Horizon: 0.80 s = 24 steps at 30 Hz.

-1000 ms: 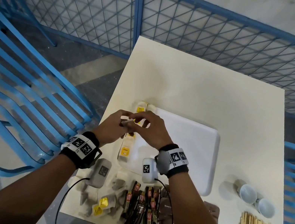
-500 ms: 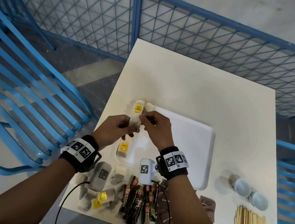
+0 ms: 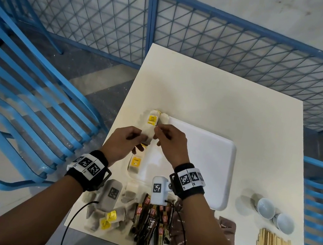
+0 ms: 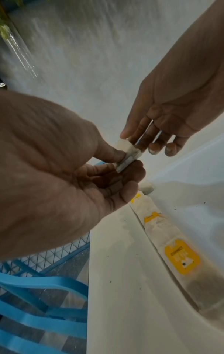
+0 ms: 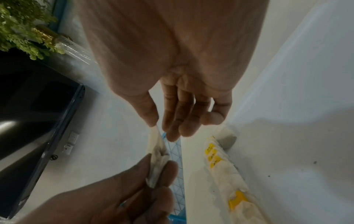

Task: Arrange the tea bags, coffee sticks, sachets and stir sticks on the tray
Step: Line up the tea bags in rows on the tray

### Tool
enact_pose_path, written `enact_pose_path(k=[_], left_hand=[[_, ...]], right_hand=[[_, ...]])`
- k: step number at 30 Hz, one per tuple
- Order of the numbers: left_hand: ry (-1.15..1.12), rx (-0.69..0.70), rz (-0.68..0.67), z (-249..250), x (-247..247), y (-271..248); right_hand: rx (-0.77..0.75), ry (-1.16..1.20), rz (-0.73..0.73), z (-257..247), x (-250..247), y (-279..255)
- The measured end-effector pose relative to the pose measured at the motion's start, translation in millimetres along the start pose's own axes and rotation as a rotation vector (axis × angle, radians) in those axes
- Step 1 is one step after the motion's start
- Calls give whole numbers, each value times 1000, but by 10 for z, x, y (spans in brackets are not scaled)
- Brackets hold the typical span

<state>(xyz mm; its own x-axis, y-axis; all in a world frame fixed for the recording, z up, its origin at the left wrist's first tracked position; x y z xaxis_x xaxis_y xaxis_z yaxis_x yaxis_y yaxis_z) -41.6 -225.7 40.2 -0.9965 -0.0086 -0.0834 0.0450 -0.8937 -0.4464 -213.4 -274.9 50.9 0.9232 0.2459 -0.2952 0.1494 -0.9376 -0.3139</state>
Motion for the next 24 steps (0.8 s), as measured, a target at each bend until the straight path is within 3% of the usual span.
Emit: enact_pose_path(k=[8, 16, 24], left_hand=[[62, -10, 4, -15, 11, 105], [155, -57, -6, -98, -93, 189], [241, -61, -9, -196, -245, 210]], right_hand=[[56, -22, -97, 192, 72, 12], [167, -63, 102, 420, -109, 516], [218, -291, 69, 692, 4, 758]])
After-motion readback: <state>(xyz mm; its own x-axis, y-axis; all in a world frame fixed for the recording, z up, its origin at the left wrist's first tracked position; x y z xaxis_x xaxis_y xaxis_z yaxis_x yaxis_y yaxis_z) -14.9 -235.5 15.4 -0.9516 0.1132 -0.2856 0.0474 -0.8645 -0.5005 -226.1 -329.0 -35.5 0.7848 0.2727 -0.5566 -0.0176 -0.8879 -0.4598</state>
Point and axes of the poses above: each hand's wrist, its own y-axis towards the middle knuckle, its own x-axis out of the palm, z = x × y, the point moved 2 cm from there along y, towards the middle knuckle, and after that the axes turned 1 degree about -z, right-handed, at the moved point
